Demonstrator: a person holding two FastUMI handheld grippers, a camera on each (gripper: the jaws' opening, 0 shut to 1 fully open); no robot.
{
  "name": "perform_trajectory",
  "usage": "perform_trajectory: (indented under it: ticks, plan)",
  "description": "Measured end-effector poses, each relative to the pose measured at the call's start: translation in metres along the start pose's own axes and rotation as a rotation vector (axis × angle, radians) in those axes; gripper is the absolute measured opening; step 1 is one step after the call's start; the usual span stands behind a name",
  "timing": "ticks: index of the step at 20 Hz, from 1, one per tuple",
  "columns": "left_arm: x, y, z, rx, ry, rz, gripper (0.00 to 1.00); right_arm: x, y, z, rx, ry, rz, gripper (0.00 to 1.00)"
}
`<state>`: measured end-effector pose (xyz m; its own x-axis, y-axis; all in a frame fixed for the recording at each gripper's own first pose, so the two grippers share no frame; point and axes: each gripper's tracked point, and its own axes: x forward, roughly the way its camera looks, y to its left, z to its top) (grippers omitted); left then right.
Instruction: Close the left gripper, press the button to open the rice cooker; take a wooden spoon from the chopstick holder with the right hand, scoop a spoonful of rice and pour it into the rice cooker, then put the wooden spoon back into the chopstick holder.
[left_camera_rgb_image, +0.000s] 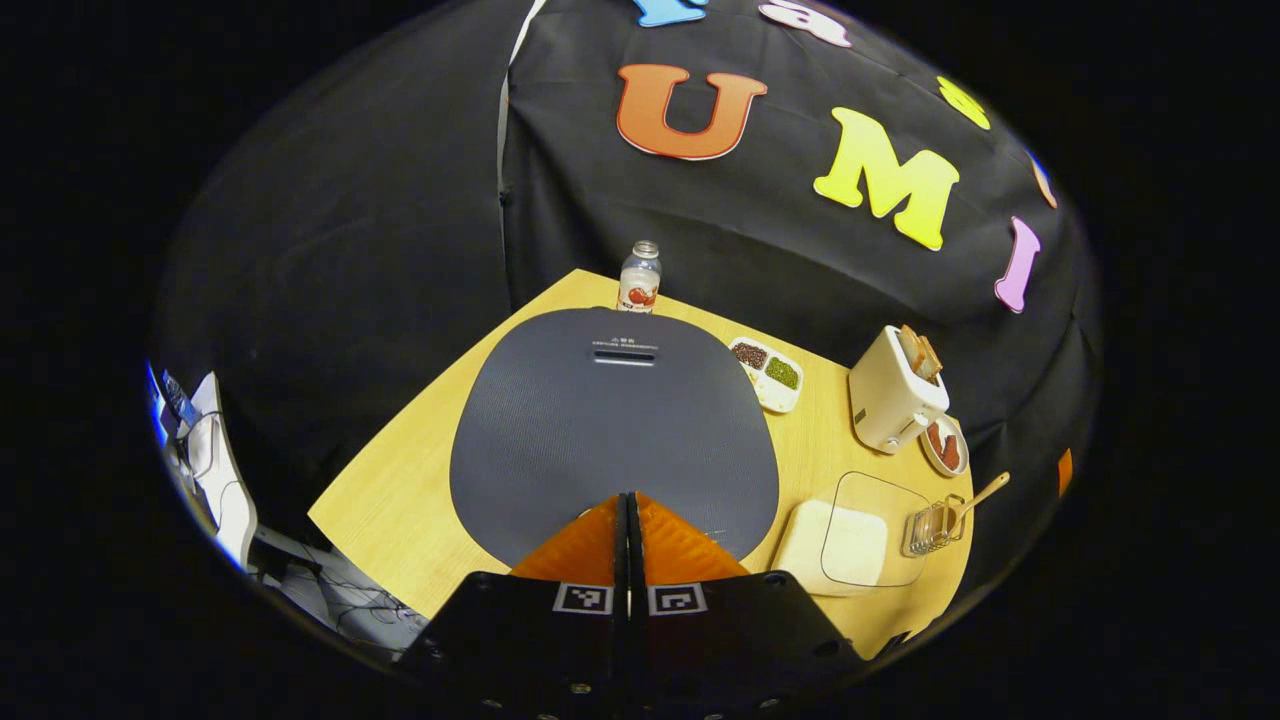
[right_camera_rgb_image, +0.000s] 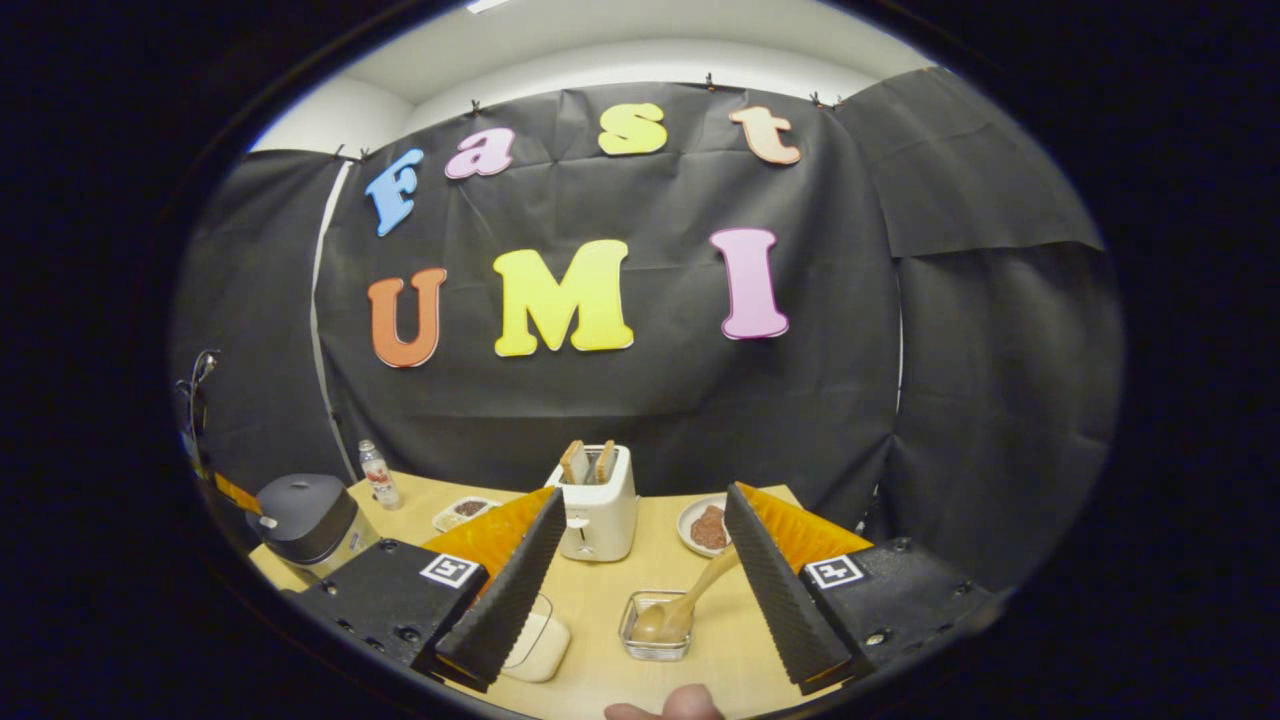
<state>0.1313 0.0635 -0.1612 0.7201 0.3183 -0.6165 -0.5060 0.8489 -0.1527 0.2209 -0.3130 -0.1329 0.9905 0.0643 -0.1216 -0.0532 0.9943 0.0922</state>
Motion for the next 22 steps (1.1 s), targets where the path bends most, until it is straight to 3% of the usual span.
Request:
perform_trajectory:
  ticks: [6,12,14,18,22]
  plan:
    - [0.004,0.001,-0.014,-0.059,0.031,-0.010,0.00,-0.006,-0.006,-0.008,0.018,0.014,-0.021,1.00]
    - [-0.001,0.003,-0.005,-0.055,-0.029,-0.004,0.00,-0.009,-0.009,-0.003,0.025,0.023,-0.027,1.00]
    - [-0.012,0.000,0.013,-0.048,-0.099,0.007,0.00,-0.012,-0.011,0.002,0.030,0.016,-0.030,1.00]
    - [-0.050,-0.013,0.090,-0.002,-0.354,0.011,0.00,-0.021,-0.018,0.014,0.016,-0.015,-0.048,1.00]
    - [-0.069,-0.017,0.148,0.071,-0.504,0.041,0.01,-0.027,-0.024,0.015,0.030,-0.014,-0.067,1.00]
